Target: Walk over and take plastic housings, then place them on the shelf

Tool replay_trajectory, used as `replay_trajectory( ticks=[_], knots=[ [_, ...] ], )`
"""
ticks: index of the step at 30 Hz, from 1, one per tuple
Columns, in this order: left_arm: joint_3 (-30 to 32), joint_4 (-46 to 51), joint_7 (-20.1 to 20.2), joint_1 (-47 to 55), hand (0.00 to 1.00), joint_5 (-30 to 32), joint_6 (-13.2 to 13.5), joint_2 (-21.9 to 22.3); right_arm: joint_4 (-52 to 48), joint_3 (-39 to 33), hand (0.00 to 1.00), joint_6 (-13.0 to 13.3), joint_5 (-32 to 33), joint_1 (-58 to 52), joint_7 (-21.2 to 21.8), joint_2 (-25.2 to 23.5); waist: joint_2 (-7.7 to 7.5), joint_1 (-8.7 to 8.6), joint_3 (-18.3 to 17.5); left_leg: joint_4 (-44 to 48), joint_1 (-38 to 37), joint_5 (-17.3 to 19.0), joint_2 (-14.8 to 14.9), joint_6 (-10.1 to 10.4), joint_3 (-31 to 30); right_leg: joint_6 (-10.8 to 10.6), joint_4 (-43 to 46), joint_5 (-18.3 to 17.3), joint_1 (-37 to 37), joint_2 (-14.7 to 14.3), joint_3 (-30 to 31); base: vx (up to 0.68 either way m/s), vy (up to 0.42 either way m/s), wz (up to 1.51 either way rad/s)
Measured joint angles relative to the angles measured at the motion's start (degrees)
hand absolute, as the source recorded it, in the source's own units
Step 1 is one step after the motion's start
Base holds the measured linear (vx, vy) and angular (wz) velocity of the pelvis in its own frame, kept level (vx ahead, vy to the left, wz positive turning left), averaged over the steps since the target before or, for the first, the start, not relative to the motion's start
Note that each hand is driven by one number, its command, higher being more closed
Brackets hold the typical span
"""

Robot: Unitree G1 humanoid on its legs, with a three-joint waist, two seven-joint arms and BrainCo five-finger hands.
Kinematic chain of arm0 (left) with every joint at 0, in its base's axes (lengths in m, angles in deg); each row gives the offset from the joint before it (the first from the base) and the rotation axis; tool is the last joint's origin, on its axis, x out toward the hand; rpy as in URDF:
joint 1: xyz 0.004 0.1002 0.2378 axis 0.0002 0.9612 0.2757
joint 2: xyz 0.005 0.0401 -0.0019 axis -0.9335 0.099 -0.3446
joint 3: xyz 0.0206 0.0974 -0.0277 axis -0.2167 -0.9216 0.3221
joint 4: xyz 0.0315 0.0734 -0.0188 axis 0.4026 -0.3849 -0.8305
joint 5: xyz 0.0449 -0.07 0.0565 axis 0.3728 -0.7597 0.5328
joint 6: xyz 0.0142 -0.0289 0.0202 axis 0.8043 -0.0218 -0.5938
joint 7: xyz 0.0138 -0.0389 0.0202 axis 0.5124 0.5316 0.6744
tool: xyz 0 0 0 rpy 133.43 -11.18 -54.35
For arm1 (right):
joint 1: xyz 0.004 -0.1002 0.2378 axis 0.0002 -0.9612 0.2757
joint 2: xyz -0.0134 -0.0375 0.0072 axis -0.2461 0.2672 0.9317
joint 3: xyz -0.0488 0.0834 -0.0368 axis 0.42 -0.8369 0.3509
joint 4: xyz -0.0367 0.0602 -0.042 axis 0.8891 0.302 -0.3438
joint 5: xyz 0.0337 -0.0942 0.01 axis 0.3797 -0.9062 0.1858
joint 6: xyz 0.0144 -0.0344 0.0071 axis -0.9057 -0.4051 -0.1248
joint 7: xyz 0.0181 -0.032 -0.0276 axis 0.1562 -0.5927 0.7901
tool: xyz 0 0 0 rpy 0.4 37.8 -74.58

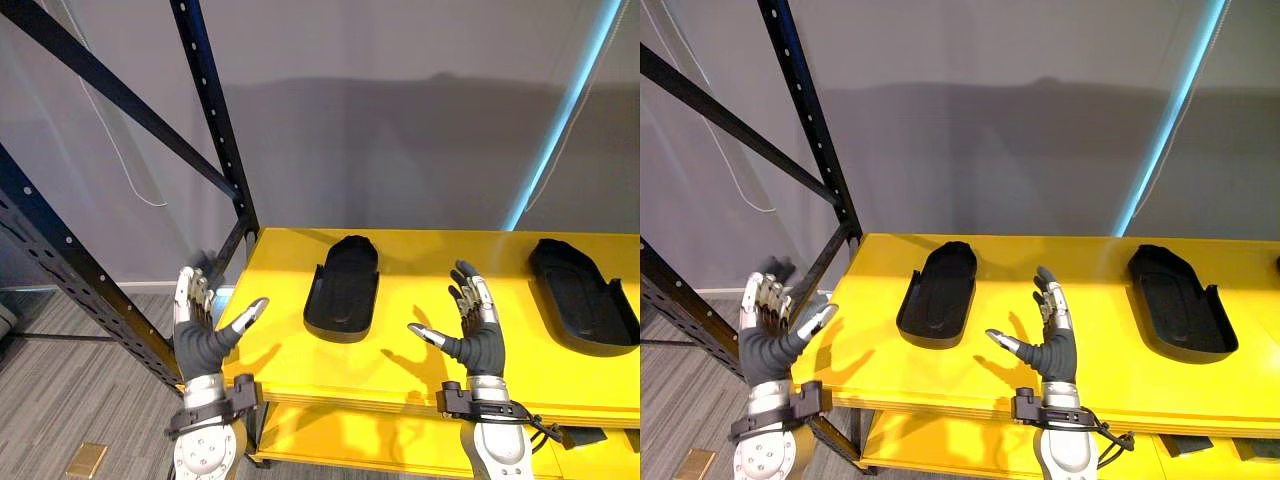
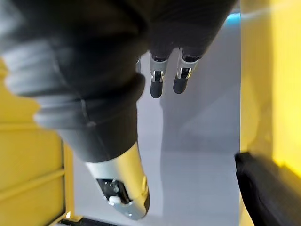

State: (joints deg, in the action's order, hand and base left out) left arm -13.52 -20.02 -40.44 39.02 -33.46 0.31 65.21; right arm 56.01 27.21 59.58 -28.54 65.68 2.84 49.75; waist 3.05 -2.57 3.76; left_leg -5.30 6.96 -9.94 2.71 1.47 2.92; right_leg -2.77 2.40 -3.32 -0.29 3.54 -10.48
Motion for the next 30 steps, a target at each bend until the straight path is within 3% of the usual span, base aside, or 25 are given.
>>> replay_trajectory(
  ticks=[6, 14, 20, 30],
  knots=[
    [0.3, -6.0, 4.8, 0.3, 1.00, -4.2, 0.0, 0.1, 0.0, -1.2, 0.00, 0.2, 0.1, -1.0, 0.1, -0.4, -1.71, 0.55, -0.1, 0.0, 1.5, -0.2, -0.1, -0.2, 0.2, 0.2, 0.1, 0.4, -1.4, 0.1, 0.1, 0.01, -0.004, -0.01],
    [1.2, -14.2, 6.2, -4.9, 1.00, -7.8, -0.7, 0.0, 1.0, -1.5, 0.00, 0.2, 0.6, -1.4, 1.7, -1.8, -3.28, 0.39, 1.0, 0.0, 2.3, 0.3, 0.2, 0.4, 1.3, 0.3, 0.1, 0.5, -3.2, -0.1, 1.1, -0.02, -0.003, -0.08],
    [1.7, -19.2, 9.5, -9.3, 1.00, -12.4, -1.5, -1.6, 1.7, -1.6, 0.00, 0.2, 2.5, -1.5, 2.7, -1.9, -3.80, -0.18, 1.5, 0.0, 3.4, 0.1, 0.4, 0.1, 2.6, 0.7, 0.3, 1.0, -4.7, -0.1, 2.3, -0.01, 0.004, -0.11],
    [-4.0, -22.7, 14.8, -11.9, 1.00, -16.7, -1.7, -2.9, 1.8, -1.5, 0.00, 0.2, 3.0, -1.6, 4.0, -1.9, -3.99, -1.64, 2.4, 0.0, 2.9, 0.3, 0.5, 0.3, 3.6, 0.6, 0.5, 1.0, -4.8, -0.1, 3.4, -0.02, -0.003, -0.05]
  ],
)
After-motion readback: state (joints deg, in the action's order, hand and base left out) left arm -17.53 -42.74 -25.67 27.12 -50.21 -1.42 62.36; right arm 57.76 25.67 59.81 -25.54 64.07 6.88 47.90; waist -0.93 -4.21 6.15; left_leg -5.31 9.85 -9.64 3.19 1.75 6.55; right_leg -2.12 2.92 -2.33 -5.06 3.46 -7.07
